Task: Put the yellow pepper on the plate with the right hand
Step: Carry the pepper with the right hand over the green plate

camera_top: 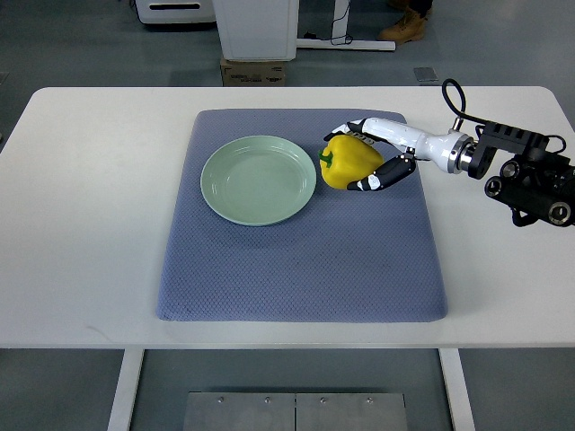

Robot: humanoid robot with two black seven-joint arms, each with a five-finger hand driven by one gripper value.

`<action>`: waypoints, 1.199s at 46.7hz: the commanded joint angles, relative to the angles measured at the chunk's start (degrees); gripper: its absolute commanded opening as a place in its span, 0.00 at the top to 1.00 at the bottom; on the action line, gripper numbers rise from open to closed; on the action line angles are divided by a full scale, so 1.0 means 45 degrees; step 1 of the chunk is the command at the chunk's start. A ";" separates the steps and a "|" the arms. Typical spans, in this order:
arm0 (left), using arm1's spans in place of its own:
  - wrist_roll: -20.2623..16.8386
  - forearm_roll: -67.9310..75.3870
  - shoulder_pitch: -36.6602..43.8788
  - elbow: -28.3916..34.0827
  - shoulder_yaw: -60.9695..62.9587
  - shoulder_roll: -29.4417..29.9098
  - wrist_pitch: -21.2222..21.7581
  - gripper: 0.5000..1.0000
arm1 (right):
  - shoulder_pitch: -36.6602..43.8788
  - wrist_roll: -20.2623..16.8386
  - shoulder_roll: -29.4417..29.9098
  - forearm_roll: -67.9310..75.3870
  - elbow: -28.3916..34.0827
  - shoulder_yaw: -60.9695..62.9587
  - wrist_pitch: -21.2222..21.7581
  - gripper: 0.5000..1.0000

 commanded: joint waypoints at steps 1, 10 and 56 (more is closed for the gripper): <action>-0.0001 -0.0006 -0.0006 0.0016 0.0000 0.0000 -0.0002 0.00 | 0.0227 -0.0417 0.0403 -0.0003 -0.0009 0.0023 0.0022 1.00; -0.0001 -0.0006 -0.0006 -0.0003 0.0000 0.0000 -0.0002 0.00 | 0.0696 -0.1159 0.1652 0.0017 -0.0419 0.0023 0.0023 1.00; -0.0001 0.0013 -0.0006 0.0016 0.0000 0.0000 -0.0002 0.00 | 0.0853 -0.2469 0.4134 -0.0023 -0.1631 -0.0153 0.0198 1.00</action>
